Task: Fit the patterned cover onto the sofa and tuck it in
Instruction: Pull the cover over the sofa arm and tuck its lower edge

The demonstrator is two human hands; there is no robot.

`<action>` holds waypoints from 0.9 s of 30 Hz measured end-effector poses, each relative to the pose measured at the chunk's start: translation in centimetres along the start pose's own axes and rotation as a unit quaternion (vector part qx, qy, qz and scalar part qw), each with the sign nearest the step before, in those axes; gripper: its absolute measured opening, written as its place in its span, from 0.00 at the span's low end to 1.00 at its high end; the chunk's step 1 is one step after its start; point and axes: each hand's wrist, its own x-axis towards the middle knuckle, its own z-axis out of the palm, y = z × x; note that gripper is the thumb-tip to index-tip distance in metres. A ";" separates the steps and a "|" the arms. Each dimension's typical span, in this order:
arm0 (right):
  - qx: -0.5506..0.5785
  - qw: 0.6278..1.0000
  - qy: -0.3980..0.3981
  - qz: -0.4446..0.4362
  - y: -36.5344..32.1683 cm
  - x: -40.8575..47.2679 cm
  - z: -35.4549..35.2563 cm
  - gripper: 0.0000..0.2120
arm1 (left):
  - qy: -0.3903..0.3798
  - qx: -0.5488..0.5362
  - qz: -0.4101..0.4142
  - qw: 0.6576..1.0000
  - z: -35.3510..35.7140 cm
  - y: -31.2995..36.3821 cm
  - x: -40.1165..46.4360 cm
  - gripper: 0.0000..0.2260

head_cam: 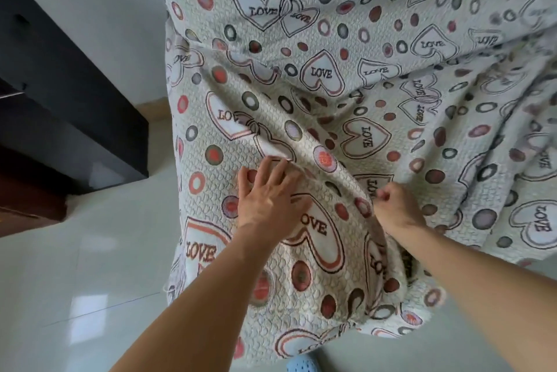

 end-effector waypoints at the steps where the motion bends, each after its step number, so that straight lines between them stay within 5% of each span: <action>1: 0.007 1.000 0.003 -0.007 -0.5 1.0 0.1 0.05 | 0.008 0.006 0.006 1.000 -0.1 -0.1 0.5 0.26; 6: -0.043 0.994 -0.103 0.010 -5.6 4.2 1.0 0.26 | -0.025 0.016 0.001 1.000 -1.2 -0.4 3.5 0.28; 11: -0.091 0.989 -0.115 0.007 -7.5 5.0 2.3 0.07 | -0.042 0.029 0.005 0.999 -1.9 -0.4 6.2 0.31; 14: -0.112 0.993 0.004 0.044 -6.8 7.8 0.3 0.09 | -0.053 0.031 -0.003 0.998 -2.0 -0.4 7.4 0.32; 16: -0.124 0.990 0.000 0.062 -6.9 9.1 -0.2 0.11 | -0.066 0.060 -0.013 0.996 -2.0 -0.5 8.2 0.33; 19: -0.175 0.981 -0.078 -0.029 -8.3 9.4 0.7 0.09 | -0.053 0.088 -0.045 0.994 -2.2 -0.3 9.7 0.34; 27: -0.087 0.982 0.029 -0.164 -15.2 16.1 1.6 0.08 | -0.045 0.034 -0.048 0.997 -2.9 -0.6 14.3 0.29</action>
